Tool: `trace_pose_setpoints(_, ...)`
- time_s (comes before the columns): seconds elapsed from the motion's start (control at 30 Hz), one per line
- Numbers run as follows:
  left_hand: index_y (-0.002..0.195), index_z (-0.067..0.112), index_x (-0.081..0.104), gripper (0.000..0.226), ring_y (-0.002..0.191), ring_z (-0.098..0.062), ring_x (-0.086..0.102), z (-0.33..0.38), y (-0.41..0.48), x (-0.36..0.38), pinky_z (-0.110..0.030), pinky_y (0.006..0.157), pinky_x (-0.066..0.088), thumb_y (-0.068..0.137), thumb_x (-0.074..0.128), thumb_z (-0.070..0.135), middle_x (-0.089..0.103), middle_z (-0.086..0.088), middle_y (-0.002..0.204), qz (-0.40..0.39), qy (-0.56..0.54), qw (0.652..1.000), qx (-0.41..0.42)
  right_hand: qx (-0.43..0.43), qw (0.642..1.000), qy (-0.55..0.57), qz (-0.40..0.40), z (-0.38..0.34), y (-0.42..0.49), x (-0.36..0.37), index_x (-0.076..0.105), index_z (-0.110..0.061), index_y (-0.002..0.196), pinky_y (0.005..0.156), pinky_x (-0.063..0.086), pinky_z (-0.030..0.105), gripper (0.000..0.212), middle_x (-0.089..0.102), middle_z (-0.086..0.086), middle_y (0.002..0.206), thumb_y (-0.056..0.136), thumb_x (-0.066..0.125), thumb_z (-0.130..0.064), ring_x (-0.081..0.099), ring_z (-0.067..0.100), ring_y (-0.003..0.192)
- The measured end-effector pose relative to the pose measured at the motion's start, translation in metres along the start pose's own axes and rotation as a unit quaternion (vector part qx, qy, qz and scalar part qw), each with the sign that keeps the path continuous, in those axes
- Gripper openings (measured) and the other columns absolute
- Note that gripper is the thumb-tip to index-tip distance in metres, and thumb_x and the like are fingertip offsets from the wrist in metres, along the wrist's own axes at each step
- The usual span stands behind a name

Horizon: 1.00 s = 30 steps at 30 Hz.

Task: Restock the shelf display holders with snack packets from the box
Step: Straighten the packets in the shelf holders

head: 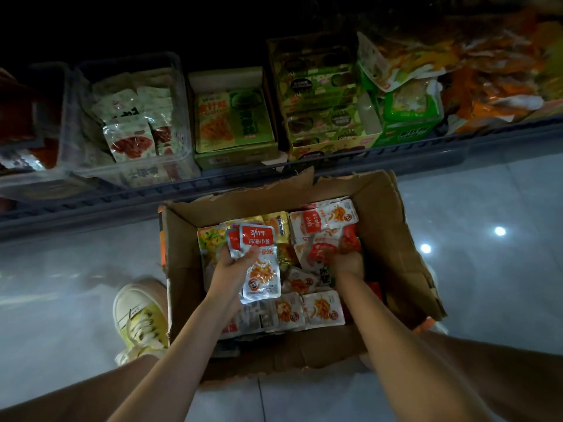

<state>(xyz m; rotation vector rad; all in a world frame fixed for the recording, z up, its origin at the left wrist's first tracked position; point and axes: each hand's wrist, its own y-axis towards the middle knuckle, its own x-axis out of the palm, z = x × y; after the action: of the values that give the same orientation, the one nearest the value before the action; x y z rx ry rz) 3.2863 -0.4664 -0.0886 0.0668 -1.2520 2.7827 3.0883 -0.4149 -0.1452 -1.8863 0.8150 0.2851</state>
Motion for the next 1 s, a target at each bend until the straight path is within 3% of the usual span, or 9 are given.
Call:
trace_pose_setpoints(0.1, 0.124, 0.020, 0.055, 0.040, 0.106, -0.023, 0.063, 0.005, -0.002, -0.005, -0.050, 0.098, 0.046, 0.086, 0.068, 0.019, 0.067, -0.002, 0.115, -0.001, 0.022, 1.000, 0.009, -0.024, 0.994, 0.103, -0.005, -0.004, -0.013, -0.024, 0.063, -0.013, 0.096, 0.081, 0.051, 0.034, 0.008, 0.066, 0.010, 0.105, 0.089, 0.064, -0.015, 0.063, 0.024, 0.097)
trace_pose_setpoints(0.2, 0.125, 0.020, 0.054, 0.038, 0.106, -0.023, 0.063, 0.013, -0.012, -0.008, -0.047, 0.098, 0.046, 0.088, 0.065, 0.016, 0.067, -0.003, 0.115, -0.014, 0.031, 0.999, 0.016, -0.060, 0.990, 0.128, 0.008, -0.010, -0.036, -0.057, 0.057, -0.010, 0.113, 0.082, 0.052, 0.033, 0.023, 0.063, 0.005, 0.105, 0.091, 0.059, -0.009, 0.062, 0.022, 0.099)
trace_pose_setpoints(0.27, 0.123, 0.016, 0.056, 0.036, 0.105, -0.026, 0.064, 0.020, -0.021, -0.009, -0.049, 0.098, 0.046, 0.088, 0.065, 0.014, 0.067, -0.006, 0.114, -0.033, 0.032, 0.999, 0.025, -0.119, 0.983, 0.142, 0.000, -0.018, -0.052, -0.077, 0.061, -0.009, 0.114, 0.080, 0.051, 0.031, 0.024, 0.065, 0.001, 0.099, 0.090, 0.061, -0.009, 0.064, 0.019, 0.093)
trace_pose_setpoints(0.47, 0.123, 0.011, 0.057, 0.039, 0.104, -0.033, 0.065, 0.052, -0.061, -0.008, -0.057, 0.098, 0.045, 0.085, 0.068, 0.013, 0.068, -0.012, 0.113, -0.115, 0.061, 0.990, 0.057, -0.203, 0.948, 0.130, -0.209, -0.065, -0.118, -0.120, 0.072, -0.010, 0.083, 0.076, 0.049, 0.027, 0.004, 0.073, 0.006, 0.079, 0.081, 0.070, -0.008, 0.066, 0.017, 0.074)
trace_pose_setpoints(0.53, 0.121, 0.010, 0.058, 0.038, 0.106, -0.036, 0.063, 0.065, -0.079, -0.004, -0.059, 0.100, 0.042, 0.085, 0.068, 0.015, 0.068, -0.015, 0.113, -0.145, 0.072, 0.984, 0.072, -0.256, 0.927, 0.101, -0.256, -0.079, -0.146, -0.124, 0.071, -0.008, 0.079, 0.066, 0.052, 0.021, 0.004, 0.072, 0.002, 0.069, 0.080, 0.070, -0.005, 0.067, 0.012, 0.064)
trace_pose_setpoints(0.63, 0.119, 0.010, 0.059, 0.036, 0.107, -0.038, 0.062, 0.086, -0.111, 0.001, -0.056, 0.099, 0.043, 0.086, 0.065, 0.023, 0.066, -0.018, 0.116, -0.208, 0.074, 0.970, 0.098, -0.337, 0.912, 0.042, -0.231, -0.098, -0.187, -0.127, 0.069, -0.012, 0.074, 0.058, 0.051, 0.015, 0.007, 0.070, -0.005, 0.063, 0.079, 0.074, -0.010, 0.066, 0.005, 0.058)
trace_pose_setpoints(0.87, 0.121, 0.014, 0.057, 0.031, 0.099, -0.034, 0.067, 0.139, -0.186, 0.006, -0.043, 0.080, 0.057, 0.091, 0.058, 0.023, 0.068, -0.016, 0.112, -0.241, 0.037, 0.957, 0.158, -0.481, 0.864, -0.054, -0.139, -0.141, -0.258, -0.137, 0.073, -0.012, 0.081, 0.079, 0.053, 0.049, 0.023, 0.071, 0.008, 0.082, 0.073, 0.079, -0.032, 0.067, 0.023, 0.080)
trace_pose_setpoints(1.0, 0.120, 0.015, 0.056, 0.036, 0.096, -0.028, 0.069, 0.165, -0.216, 0.007, -0.037, 0.077, 0.057, 0.086, 0.064, 0.024, 0.071, -0.012, 0.107, -0.232, 0.074, 0.944, 0.224, -0.536, 0.837, -0.043, -0.103, -0.160, -0.288, -0.150, 0.068, -0.028, 0.095, 0.079, 0.054, 0.046, 0.035, 0.069, -0.006, 0.088, 0.067, 0.081, -0.044, 0.065, 0.014, 0.082)
